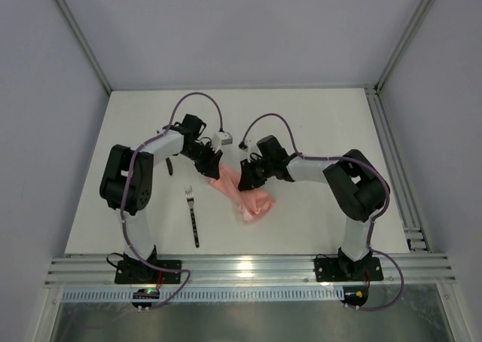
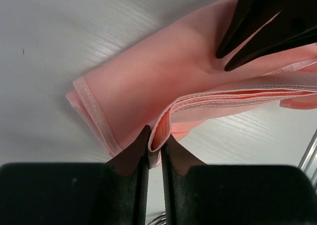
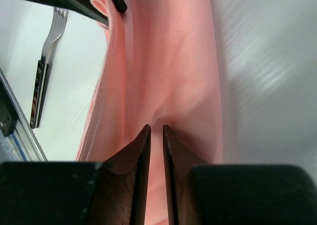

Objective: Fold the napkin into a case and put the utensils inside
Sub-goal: Fold the 2/3-rectangle-folded napkin at the center of the board.

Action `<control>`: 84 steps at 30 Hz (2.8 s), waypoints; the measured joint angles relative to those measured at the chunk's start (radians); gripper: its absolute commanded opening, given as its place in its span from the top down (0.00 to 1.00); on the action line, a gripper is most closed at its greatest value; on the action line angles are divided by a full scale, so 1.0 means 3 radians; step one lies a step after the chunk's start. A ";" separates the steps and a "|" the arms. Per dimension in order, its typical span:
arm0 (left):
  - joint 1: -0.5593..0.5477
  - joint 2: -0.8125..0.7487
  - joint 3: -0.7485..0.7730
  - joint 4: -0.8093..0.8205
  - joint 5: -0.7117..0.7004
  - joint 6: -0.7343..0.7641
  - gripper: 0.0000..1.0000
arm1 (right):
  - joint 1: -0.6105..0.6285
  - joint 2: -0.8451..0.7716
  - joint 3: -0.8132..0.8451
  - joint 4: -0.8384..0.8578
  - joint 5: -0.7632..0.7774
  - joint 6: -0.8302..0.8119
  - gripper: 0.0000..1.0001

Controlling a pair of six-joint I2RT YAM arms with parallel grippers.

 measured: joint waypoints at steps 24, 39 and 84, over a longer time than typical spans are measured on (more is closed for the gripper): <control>0.0000 0.0145 0.0092 -0.0149 -0.0014 0.0010 0.87 | 0.0830 -0.1376 -0.0795 -0.0078 0.1639 0.0271 0.26; 0.0000 0.0211 0.0169 -0.0230 -0.0037 0.0001 0.95 | 0.1191 -0.0856 -0.0337 -0.0706 0.2814 0.0343 0.57; 0.0000 0.0310 0.0264 -0.0332 -0.0170 0.0009 1.00 | 0.1689 -0.1586 -0.1115 -0.0643 0.2782 0.0458 0.27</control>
